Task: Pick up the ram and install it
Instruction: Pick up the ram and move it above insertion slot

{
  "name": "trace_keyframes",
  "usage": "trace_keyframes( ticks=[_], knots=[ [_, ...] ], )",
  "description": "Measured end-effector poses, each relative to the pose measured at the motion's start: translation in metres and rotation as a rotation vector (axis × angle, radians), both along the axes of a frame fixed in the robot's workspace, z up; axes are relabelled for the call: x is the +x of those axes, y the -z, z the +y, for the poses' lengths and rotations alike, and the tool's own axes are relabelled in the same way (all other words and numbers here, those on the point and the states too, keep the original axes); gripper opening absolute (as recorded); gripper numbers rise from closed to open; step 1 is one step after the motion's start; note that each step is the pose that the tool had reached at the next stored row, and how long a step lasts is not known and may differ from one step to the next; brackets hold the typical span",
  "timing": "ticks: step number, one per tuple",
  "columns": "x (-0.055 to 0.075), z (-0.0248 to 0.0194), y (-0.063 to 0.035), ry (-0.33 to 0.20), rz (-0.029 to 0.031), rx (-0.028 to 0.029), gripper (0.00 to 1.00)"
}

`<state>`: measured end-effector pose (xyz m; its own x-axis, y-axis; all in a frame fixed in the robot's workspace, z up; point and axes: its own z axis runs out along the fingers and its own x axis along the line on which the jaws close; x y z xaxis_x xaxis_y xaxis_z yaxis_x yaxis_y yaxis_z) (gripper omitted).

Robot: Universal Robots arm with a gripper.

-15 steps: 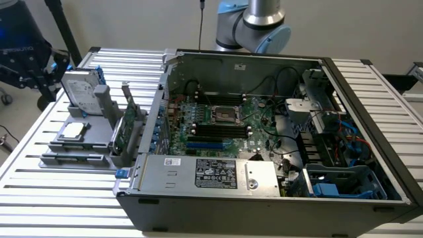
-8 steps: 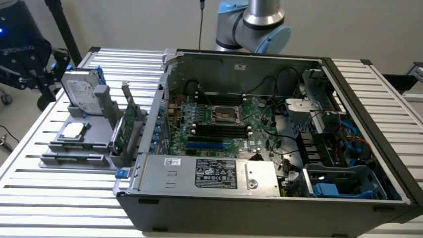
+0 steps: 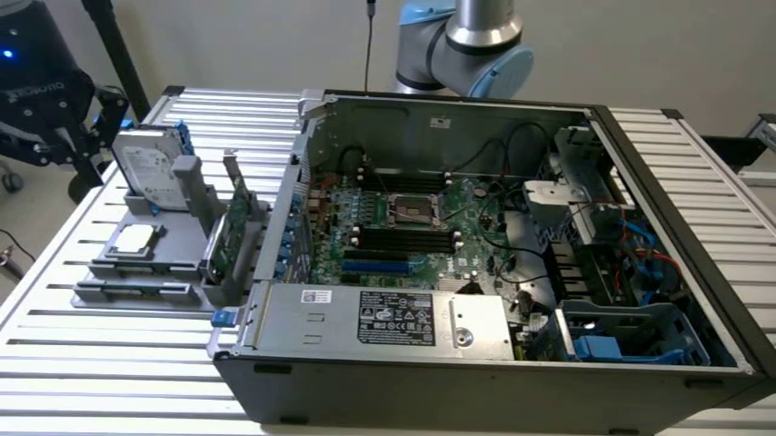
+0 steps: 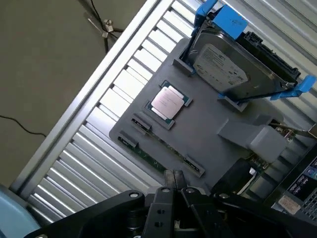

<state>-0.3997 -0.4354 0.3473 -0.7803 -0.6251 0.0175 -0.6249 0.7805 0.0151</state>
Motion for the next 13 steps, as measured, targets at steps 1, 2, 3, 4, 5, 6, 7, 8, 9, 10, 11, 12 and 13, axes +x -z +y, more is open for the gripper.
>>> trace_keyframes(
  ticks=[1,2,3,4,5,6,7,8,9,10,11,12,13],
  knots=[
    [0.0000,0.0000,0.0000,-0.018,0.0000,0.0000,0.11],
    [0.0000,0.0000,0.0000,-0.036,0.0000,0.0000,0.11],
    [0.0000,0.0000,-0.0001,-0.054,0.0001,-0.0001,0.11],
    [0.0000,0.0000,0.0000,-0.074,0.0001,0.0000,0.11],
    [0.0000,0.0000,0.0000,-0.092,0.0001,0.0000,0.11],
    [0.0000,0.0000,0.0000,-0.110,0.0000,0.0000,0.11],
    [0.0000,0.0000,0.0000,-0.128,0.0001,0.0000,0.11],
    [0.0000,0.0000,0.0000,-0.146,0.0001,0.0000,0.11],
    [0.0000,0.0000,0.0000,-0.164,0.0000,0.0000,0.11],
    [0.0000,0.0000,-0.0001,-0.183,0.0001,-0.0001,0.11],
    [0.0000,0.0000,0.0000,-0.201,0.0001,0.0000,0.11],
    [0.0000,0.0000,0.0000,-0.219,0.0001,-0.0001,0.11],
    [0.0000,0.0000,0.0000,-0.237,0.0001,-0.0001,0.11]
  ],
)
